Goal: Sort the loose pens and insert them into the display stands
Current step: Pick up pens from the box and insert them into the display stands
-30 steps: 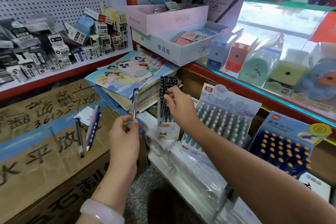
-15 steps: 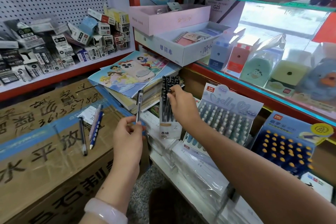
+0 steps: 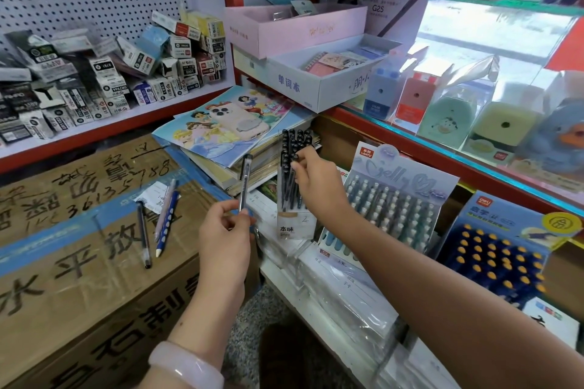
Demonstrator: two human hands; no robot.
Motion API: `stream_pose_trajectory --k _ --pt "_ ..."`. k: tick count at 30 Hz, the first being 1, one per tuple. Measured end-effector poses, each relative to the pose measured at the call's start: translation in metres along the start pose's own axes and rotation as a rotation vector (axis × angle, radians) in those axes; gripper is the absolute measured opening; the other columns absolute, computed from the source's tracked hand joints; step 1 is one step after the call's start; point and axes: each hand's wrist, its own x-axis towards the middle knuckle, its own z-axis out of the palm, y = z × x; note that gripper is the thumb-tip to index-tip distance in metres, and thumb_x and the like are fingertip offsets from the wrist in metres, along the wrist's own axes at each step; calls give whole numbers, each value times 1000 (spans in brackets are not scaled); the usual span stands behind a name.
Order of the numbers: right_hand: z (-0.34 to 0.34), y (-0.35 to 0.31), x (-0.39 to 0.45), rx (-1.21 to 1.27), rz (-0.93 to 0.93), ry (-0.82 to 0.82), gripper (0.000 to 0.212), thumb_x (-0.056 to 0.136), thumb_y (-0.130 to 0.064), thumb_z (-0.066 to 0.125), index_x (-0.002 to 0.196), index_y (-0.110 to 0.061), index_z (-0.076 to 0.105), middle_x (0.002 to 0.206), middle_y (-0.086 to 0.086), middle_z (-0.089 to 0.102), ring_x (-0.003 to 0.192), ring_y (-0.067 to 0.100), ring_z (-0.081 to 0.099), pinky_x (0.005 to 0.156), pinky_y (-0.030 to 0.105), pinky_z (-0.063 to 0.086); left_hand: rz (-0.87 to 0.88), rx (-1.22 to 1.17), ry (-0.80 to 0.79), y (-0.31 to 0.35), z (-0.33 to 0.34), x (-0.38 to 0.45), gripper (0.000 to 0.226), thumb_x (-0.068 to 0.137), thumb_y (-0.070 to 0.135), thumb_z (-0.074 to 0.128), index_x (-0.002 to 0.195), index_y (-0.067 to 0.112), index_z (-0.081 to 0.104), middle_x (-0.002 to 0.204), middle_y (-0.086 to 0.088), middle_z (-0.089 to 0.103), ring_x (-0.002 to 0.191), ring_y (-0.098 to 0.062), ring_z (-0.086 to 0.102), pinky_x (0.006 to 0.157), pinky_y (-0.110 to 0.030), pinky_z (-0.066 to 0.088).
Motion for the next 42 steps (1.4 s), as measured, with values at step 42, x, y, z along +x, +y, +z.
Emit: stream_pose_trajectory --k 42 --pt "-31 -27 -19 713 236 -354 14 93 -15 55 99 -4 60 76 7 66 62 8 65 63 18 56 -5 63 -195 -2 7 -7 21 92 3 50 91 22 58 82 -5 66 79 -19 64 86 -43 49"
